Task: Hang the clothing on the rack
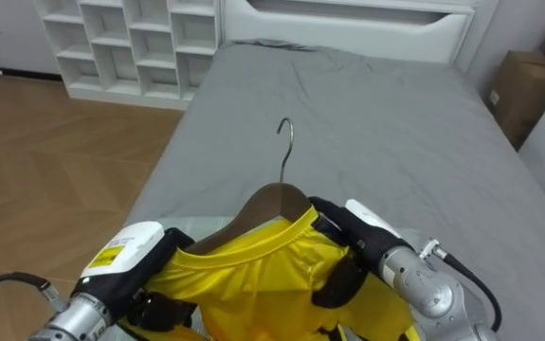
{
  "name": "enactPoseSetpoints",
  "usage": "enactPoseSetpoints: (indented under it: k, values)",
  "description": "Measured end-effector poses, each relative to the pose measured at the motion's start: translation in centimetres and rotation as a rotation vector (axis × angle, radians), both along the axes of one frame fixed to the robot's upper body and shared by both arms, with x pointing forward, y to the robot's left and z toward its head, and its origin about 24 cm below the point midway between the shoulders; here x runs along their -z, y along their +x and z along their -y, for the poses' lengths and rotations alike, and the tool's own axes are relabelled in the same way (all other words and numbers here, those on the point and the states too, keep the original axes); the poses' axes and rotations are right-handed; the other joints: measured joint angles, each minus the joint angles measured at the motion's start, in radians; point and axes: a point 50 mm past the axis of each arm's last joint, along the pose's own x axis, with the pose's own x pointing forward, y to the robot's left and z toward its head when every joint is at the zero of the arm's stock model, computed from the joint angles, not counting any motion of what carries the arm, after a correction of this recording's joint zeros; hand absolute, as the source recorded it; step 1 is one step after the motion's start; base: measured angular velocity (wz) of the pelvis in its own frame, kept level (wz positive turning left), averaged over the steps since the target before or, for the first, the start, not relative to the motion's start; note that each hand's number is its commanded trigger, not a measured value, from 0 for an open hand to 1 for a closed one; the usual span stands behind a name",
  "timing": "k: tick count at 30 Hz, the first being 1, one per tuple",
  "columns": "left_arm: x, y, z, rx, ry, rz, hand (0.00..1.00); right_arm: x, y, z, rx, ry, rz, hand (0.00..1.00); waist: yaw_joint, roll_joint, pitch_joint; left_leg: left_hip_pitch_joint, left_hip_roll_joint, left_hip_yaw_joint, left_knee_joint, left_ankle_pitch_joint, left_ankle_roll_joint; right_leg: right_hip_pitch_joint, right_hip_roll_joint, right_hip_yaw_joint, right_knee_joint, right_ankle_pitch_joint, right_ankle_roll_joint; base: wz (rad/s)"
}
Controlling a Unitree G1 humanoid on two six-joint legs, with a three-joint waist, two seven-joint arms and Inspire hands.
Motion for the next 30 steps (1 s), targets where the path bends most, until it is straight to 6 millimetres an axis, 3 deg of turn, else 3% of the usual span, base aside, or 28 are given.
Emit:
enactPoseSetpoints:
  k: [1, 2, 3, 4, 8, 9, 30]
  values:
    - [0.0, 0.0, 0.0, 0.0, 0.0, -0.001, 1.0, 0.0, 0.0, 0.0, 0.0, 0.0, 0.0, 0.03, 0.0, 0.001, -0.0005, 0.0, 0.0, 0.0, 0.0, 0.0, 0.0, 0.0, 0.0, 0.0, 0.0, 0.0, 0.0, 0.0]
    - [0.0, 0.0, 0.0, 0.0, 0.0, -0.001, 1.0, 0.0, 0.0, 0.0, 0.0, 0.0, 0.0, 0.2, 0.0, 0.001, -0.0006, 0.0, 0.0, 0.0, 0.0, 0.0, 0.0, 0.001, 0.0, 0.0, 0.0, 0.0, 0.0, 0.0]
    - [0.01, 0.0, 0.01, 0.0, 0.0, -0.001, 1.0, 0.0, 0.0, 0.0, 0.0, 0.0, 0.0, 0.25, 0.0, 0.001, -0.0006, -0.001, 0.0, 0.0, 0.0, 0.0, 0.0, 0.001, 0.0, 0.0, 0.0, 0.0, 0.0, 0.0]
    - [0.01, 0.0, 0.01, 0.0, 0.0, -0.001, 1.0, 0.0, 0.0, 0.0, 0.0, 0.0, 0.0, 0.49, 0.0, 0.001, -0.0007, -0.001, 0.0, 0.0, 0.001, 0.0, 0.0, 0.002, 0.0, -0.001, 0.0, 0.0, 0.0, 0.0]
    - [0.01, 0.0, 0.02, 0.0, -0.001, -0.001, 1.0, -0.01, 0.01, 0.01, 0.004, 0.0, 0.004, 0.96, 0.0, 0.001, -0.0006, -0.001, 0.0, -0.001, 0.003, 0.0, 0.0, 0.007, -0.001, -0.002, 0.0, 0.0, 0.0, 0.0]
    - [0.0, 0.01, 0.03, -0.001, -0.002, -0.001, 1.0, -0.02, 0.02, 0.01, 0.005, -0.001, 0.006, 1.0, -0.001, 0.001, -0.0005, -0.001, 0.0, -0.002, 0.005, 0.0, 0.0, 0.008, -0.001, -0.003, 0.0, 0.0, 0.0, 0.04]
    - [-0.19, 0.21, -0.79, -0.052, 0.0, 0.014, 1.0, 0.33, -0.13, -0.43, -0.04, -0.11, 0.01, 1.0, -0.004, 0.01, -0.0002, -0.005, -0.001, -0.019, 0.009, 0.0, 0.0, 0.014, -0.001, -0.024, -0.001, 0.0, 0.0, 0.02]
